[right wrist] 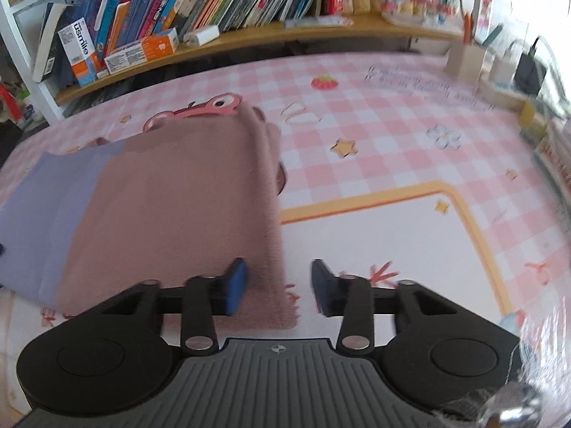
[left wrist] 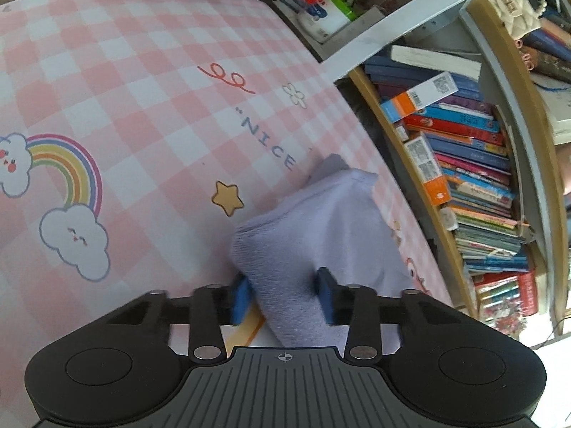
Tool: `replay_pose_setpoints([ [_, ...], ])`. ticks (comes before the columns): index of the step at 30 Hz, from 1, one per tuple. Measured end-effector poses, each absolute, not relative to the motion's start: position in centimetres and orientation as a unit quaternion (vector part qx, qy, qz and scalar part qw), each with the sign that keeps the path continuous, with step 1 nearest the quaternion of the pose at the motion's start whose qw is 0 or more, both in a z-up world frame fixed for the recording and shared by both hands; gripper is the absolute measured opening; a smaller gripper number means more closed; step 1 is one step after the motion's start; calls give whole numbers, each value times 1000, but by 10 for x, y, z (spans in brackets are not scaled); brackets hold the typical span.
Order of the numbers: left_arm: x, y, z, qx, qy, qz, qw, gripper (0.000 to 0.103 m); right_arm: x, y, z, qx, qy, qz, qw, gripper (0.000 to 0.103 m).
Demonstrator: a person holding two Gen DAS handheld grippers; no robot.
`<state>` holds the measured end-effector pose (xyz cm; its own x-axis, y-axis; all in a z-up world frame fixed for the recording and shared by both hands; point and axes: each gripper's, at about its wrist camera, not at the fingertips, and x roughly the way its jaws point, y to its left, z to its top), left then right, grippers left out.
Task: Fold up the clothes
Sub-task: 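Grasp the lavender end with the left gripper while the right gripper grasps the pink end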
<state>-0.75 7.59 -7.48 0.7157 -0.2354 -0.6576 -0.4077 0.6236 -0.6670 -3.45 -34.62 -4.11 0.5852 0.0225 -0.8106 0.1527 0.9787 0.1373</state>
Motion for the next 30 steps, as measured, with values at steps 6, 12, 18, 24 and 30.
replay_pose_setpoints([
  [6,-14,56,-37,-307,304,-8,902,8,-30,-333,-44,96,460,-18,882,15],
  [12,-17,81,-53,-368,310,13,876,9,-31,-319,-44,92,463,1,882,15],
  [18,-13,92,-69,-404,341,35,848,19,-29,-318,-44,90,463,5,882,15],
  [24,-12,92,-81,-420,349,39,837,25,-29,-318,-45,83,463,12,882,15],
  [30,-14,90,-86,-436,339,51,832,22,-30,-322,-46,84,464,26,882,15],
])
